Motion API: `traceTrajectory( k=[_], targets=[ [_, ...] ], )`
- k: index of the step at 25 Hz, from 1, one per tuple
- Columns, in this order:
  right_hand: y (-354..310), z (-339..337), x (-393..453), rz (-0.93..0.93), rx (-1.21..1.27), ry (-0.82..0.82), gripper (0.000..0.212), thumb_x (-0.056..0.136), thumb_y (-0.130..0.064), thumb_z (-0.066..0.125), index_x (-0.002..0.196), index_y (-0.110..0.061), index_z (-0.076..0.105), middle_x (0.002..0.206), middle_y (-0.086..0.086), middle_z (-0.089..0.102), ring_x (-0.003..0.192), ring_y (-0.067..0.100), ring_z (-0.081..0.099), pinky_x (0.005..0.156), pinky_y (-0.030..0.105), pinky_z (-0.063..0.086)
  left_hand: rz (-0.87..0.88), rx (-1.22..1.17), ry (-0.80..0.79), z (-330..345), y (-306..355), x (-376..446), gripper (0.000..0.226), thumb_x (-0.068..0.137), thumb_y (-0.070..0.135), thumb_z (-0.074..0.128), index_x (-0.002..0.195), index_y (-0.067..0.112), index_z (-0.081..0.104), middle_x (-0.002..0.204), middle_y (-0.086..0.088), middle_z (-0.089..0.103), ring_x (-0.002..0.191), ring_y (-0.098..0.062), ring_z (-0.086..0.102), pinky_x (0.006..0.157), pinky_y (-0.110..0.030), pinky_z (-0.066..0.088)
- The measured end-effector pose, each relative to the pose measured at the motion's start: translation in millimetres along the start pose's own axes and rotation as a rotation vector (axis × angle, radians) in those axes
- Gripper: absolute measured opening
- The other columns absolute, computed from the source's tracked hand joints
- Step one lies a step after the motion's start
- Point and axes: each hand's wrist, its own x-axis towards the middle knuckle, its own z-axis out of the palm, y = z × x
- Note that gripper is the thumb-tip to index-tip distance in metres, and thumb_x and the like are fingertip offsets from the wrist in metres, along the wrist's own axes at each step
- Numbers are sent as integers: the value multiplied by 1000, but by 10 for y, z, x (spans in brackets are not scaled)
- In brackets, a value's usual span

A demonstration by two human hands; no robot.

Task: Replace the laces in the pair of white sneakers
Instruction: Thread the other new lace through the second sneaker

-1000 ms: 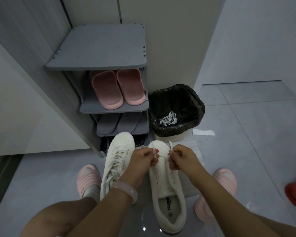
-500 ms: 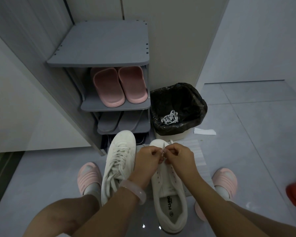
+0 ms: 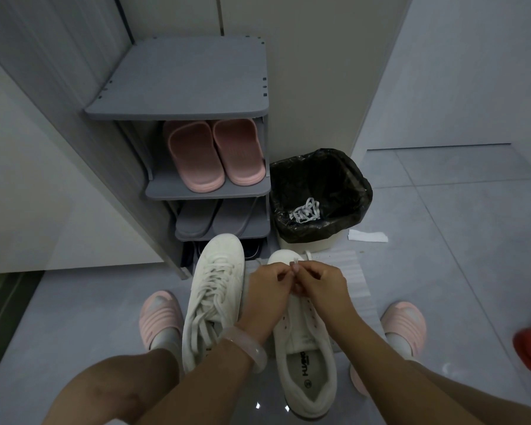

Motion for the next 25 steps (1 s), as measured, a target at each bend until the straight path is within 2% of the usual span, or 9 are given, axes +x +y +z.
traceTrajectory(
  k=[5,8,10,14,16,18,20,22,25],
  targets=[
    [-3,0,32,-8,6,68,14,91,-15,57,82,-16,68,77,1,64,73,12,57,68,25,45,176,272,11,-78,35,-66,21,90,15,51,96,6,69,97,-6,64,79,-10,55,74,-15,39],
    [-26,9,-24,47,149,30,20,95,-11,48,87,-8,66,88,1,67,81,12,59,74,23,48,476,556,-321,-133,-110,-191,46,86,36,31,101,16,70,109,1,67,88,-23,57,82,-35,42],
    [-49,63,-116,62,142,-38,27,98,-11,41,81,-7,62,91,5,70,84,14,62,75,27,50,453,679,-453,-162,-255,-218,57,86,47,18,113,27,64,124,13,60,96,-23,52,86,-39,40],
    [-499,-52,-200,-105,136,44,28,98,-8,40,74,-8,55,69,4,61,63,3,56,65,20,44,456,739,-338,-124,-189,-283,49,92,44,22,113,31,65,128,20,57,94,-13,48,81,-15,27],
    [-817,-225,-183,-199,294,51,25,98,-8,40,78,-9,55,63,2,55,60,5,54,66,21,51,522,754,-339,-97,-169,-266,54,90,44,20,113,27,65,131,15,56,99,-15,52,82,-17,26],
    [-990,-342,-214,-225,352,10,23,99,-9,38,83,-8,54,59,2,52,56,9,53,70,28,56,340,556,-433,-78,-134,-253,52,90,48,26,108,19,66,121,1,64,95,-19,54,86,-23,33],
    [-981,-307,-283,-160,351,-8,23,100,-11,35,86,-8,52,56,4,48,50,10,47,62,29,56,132,243,-251,-118,-39,-172,18,91,32,53,104,21,58,92,-5,67,74,-11,54,71,-17,40],
    [-919,-209,-345,-88,343,-50,24,101,-13,34,85,-10,51,53,1,44,45,8,41,52,26,49,46,89,-265,-126,62,-121,34,86,21,63,112,32,44,79,-2,63,64,-5,54,60,-11,41],
    [-864,-216,-314,-47,374,-158,24,101,-14,34,86,-12,52,54,-2,39,44,7,32,47,24,33,93,268,-447,-153,97,-95,14,90,19,58,78,26,57,63,6,56,55,0,51,59,-16,40]
  ],
)
